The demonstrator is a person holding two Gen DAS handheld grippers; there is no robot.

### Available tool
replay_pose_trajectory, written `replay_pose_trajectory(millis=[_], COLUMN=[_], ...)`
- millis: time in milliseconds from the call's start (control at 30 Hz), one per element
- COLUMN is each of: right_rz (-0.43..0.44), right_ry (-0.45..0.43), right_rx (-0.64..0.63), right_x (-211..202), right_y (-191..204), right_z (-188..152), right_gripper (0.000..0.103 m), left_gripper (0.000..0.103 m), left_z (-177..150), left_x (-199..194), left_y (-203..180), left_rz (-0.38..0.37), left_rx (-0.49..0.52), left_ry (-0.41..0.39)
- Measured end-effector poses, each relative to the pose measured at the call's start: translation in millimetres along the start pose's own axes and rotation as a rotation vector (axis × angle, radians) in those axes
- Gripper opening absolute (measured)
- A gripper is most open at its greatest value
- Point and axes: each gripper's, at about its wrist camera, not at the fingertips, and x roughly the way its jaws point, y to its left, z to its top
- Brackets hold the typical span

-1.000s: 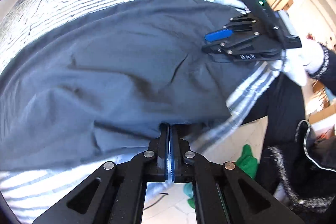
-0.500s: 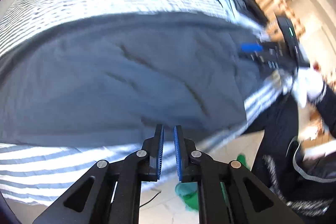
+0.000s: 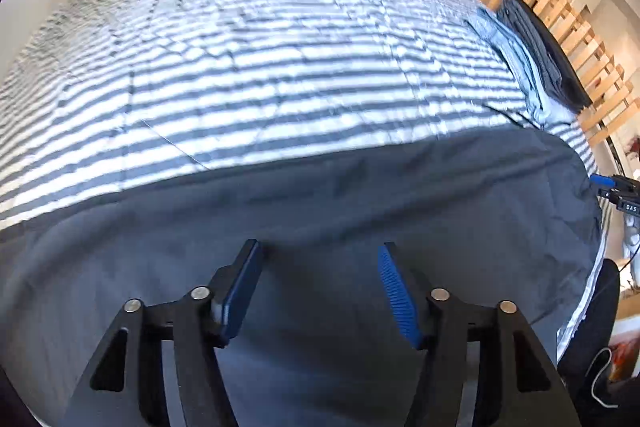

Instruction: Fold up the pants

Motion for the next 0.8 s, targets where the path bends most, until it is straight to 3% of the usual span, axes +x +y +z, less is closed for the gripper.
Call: replay_pose_trajectory(millis=[33, 67, 133, 200, 300, 500, 633, 733, 800], right_rz=[-0.005, -0.015, -0.078, -0.100, -0.034, 0.041, 0.055, 0.092, 0.117], right_ry=[0.025, 0.051, 0.081, 0.067, 0.043, 0.031, 0.051, 0.085, 0.101], right_rx=[-0.010, -0.048, -0.189, -0.251, -0.129, -0.030, 0.002, 0.034, 0.039], right_x=[4.8, 10.0, 16.3, 10.4, -1.5, -15.9, -17.3, -8.3, 2.6], right_y=[-1.2, 2.5, 16.9, 24.1, 7.5, -10.3, -18.0, -20.9, -17.2], right_z=[-4.5, -7.0, -17.0, -22.3, -17.1, -20.7, -34.5, -44.5, -47.0], right_gripper=[0.039, 0.039, 0.039, 0.039, 0.039, 0.039, 0.040, 0.042, 0.041], left_gripper=[0.060, 0.063, 0.066, 0.065, 0.065, 0.071, 0.071, 0.069, 0.068], left_z=[-4.8, -13.2, -28.3, -32.9, -33.8, -47.4, -73.2, -90.5, -94.4], left_x=[11.9, 14.7, 12.4, 1.0, -22.3, -34.1, -14.7, 9.4, 15.1], left_y=[-9.8, -20.1, -33.7, -31.9, -49.6, -155.0, -204.5, -213.0, -211.7], left_rz=[0.021, 0.071, 0.109, 0.143, 0.048, -0.188, -0.220, -0.223, -0.248], left_rx=[0.033, 0.099, 0.199, 0.160, 0.118, 0.316, 0.433, 0.434, 0.436], left_ry=[0.037, 0.021, 0.045, 0.033, -0.007, 0.048, 0.126, 0.210, 0.201])
